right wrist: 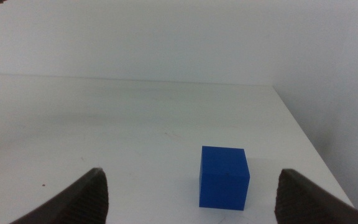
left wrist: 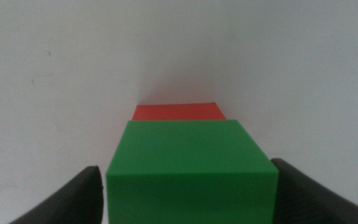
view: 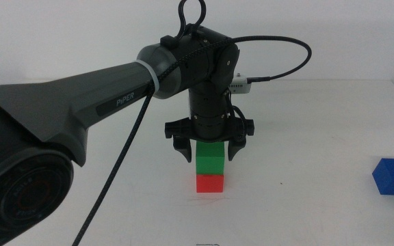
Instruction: Stack red cubes first, then green, then blue cubes in a specific spot.
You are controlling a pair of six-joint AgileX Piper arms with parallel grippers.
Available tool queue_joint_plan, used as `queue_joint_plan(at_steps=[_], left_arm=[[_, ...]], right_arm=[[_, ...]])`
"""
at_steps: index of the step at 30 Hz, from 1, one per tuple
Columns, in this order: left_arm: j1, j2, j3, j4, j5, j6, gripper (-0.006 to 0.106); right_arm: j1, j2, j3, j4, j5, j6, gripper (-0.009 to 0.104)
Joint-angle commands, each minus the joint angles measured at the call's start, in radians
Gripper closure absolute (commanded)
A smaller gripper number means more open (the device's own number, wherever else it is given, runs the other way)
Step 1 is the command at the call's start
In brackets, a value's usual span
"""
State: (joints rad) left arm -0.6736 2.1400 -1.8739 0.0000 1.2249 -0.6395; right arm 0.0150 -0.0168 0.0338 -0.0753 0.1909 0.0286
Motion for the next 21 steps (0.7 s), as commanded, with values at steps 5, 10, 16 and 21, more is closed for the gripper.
queue_joint_plan(at_steps=[5, 10, 16, 21], left_arm=[[-0.002, -0.071, -0.023, 0.007, 0.094, 0.024, 0.009], [-0.001, -0.163, -0.047, 0.0, 0.094, 0.113, 0.009], [-0.001, -0.354, -0.078, 0.053, 0.094, 0.251, 0.009], [0.042, -0.499, -0.059, 0.078, 0.094, 0.466, 0.009]], right_arm=[[0.003, -0.016, -0.023, -0.008, -0.073, -0.009, 0.001], [0.003, -0.016, -0.023, -0.008, -0.073, -0.009, 0.001], [0.003, -0.016, -0.023, -0.008, -0.073, -0.009, 0.001], [0.003, -0.016, -0.023, -0.008, -0.073, -0.009, 0.001]])
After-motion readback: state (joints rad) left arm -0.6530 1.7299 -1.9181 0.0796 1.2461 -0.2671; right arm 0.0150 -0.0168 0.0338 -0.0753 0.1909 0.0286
